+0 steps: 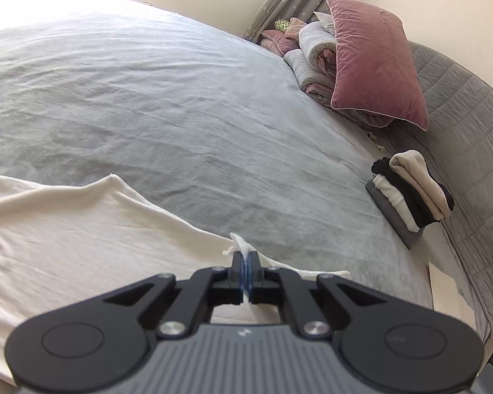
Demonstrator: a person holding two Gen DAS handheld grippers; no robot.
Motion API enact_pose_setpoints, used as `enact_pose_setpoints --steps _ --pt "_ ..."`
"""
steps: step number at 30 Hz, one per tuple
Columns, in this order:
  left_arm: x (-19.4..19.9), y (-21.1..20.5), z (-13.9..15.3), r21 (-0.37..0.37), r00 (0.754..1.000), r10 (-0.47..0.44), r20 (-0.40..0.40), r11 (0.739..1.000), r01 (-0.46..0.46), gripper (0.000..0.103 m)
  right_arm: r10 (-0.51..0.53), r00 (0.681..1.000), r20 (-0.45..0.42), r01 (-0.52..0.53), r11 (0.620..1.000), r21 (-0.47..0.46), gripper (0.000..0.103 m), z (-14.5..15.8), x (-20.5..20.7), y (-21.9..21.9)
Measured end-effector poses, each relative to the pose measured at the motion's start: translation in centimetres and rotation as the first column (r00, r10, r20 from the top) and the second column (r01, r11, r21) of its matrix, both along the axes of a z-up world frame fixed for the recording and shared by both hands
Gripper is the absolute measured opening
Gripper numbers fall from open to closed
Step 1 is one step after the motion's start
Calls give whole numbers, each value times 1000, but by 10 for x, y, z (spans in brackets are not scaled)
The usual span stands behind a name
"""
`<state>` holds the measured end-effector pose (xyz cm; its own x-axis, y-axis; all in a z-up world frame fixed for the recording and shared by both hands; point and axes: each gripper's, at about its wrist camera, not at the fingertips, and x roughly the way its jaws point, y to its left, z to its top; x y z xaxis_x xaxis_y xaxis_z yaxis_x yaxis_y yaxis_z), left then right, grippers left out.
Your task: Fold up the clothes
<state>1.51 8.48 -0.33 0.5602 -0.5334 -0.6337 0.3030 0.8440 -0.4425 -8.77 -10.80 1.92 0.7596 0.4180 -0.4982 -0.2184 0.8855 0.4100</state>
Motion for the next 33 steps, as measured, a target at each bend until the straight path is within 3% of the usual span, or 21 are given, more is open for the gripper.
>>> enact_pose_setpoints --steps 19,33 --pt "42 159 8 212 992 123 34 969 -128 2 209 977 -43 -200 968 152 7 -17 81 158" --pt "50 245 -1 287 976 216 30 934 -216 2 333 941 -59 -315 926 208 7 -34 112 249"
